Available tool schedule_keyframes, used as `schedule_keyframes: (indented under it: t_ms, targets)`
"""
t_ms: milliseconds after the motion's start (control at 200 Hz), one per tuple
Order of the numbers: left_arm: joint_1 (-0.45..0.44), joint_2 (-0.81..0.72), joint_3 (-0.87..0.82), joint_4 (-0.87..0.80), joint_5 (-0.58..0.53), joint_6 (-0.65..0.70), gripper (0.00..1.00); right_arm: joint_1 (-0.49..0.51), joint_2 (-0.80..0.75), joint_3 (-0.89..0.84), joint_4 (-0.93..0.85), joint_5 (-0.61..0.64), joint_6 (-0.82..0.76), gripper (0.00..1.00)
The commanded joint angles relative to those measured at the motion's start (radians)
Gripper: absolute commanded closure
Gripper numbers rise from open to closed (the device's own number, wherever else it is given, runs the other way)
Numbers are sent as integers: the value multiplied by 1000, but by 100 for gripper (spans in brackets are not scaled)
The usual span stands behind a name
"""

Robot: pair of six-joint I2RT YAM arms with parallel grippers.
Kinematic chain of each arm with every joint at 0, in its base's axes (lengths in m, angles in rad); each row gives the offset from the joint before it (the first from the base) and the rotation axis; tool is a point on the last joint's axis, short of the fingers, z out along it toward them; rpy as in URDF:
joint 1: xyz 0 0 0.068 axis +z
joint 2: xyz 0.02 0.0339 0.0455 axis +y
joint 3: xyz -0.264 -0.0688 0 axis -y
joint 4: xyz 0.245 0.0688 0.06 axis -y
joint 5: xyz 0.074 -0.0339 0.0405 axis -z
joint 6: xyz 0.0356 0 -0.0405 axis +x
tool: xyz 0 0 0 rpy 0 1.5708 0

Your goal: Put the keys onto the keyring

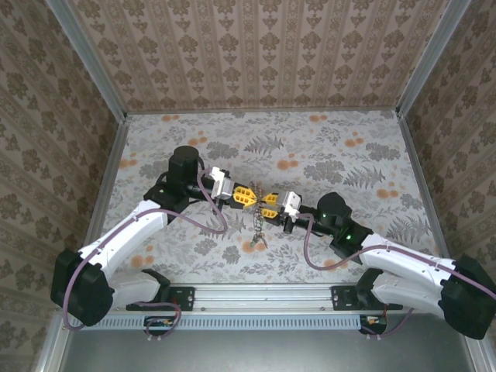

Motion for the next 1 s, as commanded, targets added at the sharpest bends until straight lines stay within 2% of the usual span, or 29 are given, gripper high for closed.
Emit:
schedule_keyframes:
  t_ms: [0,145,260,605,725,995]
  targets:
    - [-1,-8,20,18,36,-5,100,9,16,30,41,8,17,73]
    - [0,-1,30,16,36,-8,100,12,20,29,54,7,17,81]
    - [-2,5,42,13,37,-10,100,13,4,19,66,17,8,82]
    - [-14,24,78,-20,30,13,100,11,-24,-16,115,48,18,97]
    - [-17,25,77,-21,14,15,100,8,-43,-12,64,31,-3,100]
    - [-17,23,72,-21,-22,14,100,-2,-97,57,-125,-29,-75,100]
